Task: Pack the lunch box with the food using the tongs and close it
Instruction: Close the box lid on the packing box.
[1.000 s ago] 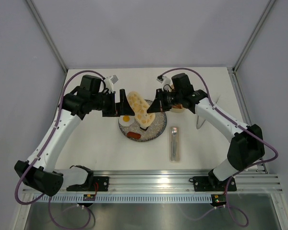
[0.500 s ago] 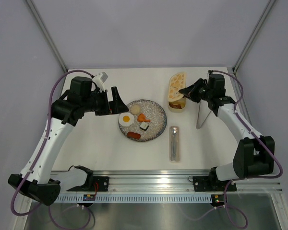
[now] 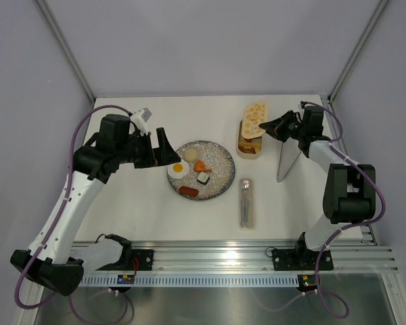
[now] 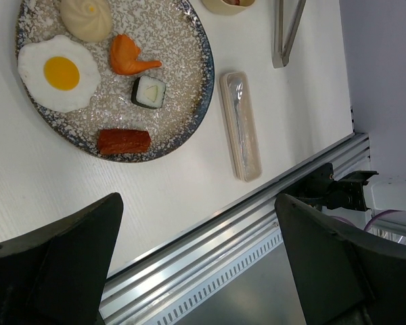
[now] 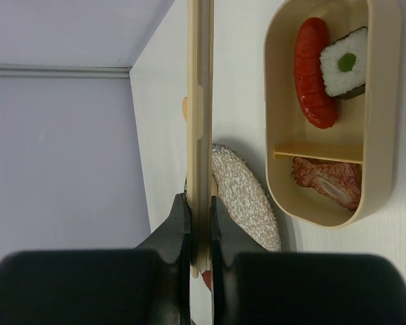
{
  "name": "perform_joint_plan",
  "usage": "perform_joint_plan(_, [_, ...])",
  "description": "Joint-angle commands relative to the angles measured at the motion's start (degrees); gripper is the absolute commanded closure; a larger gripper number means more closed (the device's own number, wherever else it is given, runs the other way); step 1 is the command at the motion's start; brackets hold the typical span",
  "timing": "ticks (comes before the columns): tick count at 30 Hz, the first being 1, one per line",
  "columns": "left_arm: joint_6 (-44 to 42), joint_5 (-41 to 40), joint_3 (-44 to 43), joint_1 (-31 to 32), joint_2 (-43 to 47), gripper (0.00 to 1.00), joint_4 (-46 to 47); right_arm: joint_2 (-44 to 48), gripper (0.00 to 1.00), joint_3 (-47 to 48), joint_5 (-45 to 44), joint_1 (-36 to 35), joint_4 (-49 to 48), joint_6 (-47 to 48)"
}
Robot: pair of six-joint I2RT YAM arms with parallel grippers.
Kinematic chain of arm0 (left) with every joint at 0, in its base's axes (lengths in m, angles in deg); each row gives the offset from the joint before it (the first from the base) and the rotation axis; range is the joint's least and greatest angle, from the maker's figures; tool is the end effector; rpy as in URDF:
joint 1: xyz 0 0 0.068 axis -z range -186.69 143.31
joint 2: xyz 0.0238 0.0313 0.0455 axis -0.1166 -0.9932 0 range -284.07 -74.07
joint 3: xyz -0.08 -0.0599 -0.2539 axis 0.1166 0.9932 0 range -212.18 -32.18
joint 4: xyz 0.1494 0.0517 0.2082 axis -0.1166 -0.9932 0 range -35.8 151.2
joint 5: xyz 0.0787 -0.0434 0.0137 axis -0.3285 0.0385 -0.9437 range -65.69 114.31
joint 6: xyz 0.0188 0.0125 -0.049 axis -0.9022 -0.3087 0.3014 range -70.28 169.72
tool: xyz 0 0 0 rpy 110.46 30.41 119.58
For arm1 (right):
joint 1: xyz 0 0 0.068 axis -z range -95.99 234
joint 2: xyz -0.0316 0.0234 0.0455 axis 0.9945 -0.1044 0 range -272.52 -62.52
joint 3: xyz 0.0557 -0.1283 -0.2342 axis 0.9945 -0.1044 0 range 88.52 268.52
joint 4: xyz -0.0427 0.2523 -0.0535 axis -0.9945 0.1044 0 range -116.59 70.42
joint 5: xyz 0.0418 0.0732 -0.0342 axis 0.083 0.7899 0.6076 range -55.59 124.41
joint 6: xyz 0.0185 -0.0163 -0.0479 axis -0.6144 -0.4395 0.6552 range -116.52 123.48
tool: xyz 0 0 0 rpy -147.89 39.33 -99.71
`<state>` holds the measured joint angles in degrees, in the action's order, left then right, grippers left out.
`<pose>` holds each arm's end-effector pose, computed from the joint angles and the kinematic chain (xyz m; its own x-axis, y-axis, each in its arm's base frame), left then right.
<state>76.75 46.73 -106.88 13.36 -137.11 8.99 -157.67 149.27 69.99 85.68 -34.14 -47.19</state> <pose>0.1919 -0.0847 0.3875 -0.8117 -0.1509 -0.5642 0.2474 0.7863 -0.5662 0.3720 0.0098 0.2410 -0.6690 0.6490 -0.3622 0.0354 0.5146 0.8567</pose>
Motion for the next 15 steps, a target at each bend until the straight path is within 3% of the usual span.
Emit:
perform_joint_plan(1, [0.39,0.35,0.78,-0.45,1.17,0.01,3.25,-2.31,1.00,2.62,6.26,0.53,-5.37,2.42])
perform_joint_plan(15, [0.13,0.17,1.66,-0.54,0.29,0.01,3.51,-8.73,1.00,1.66,10.13,1.58,-7.65,3.22])
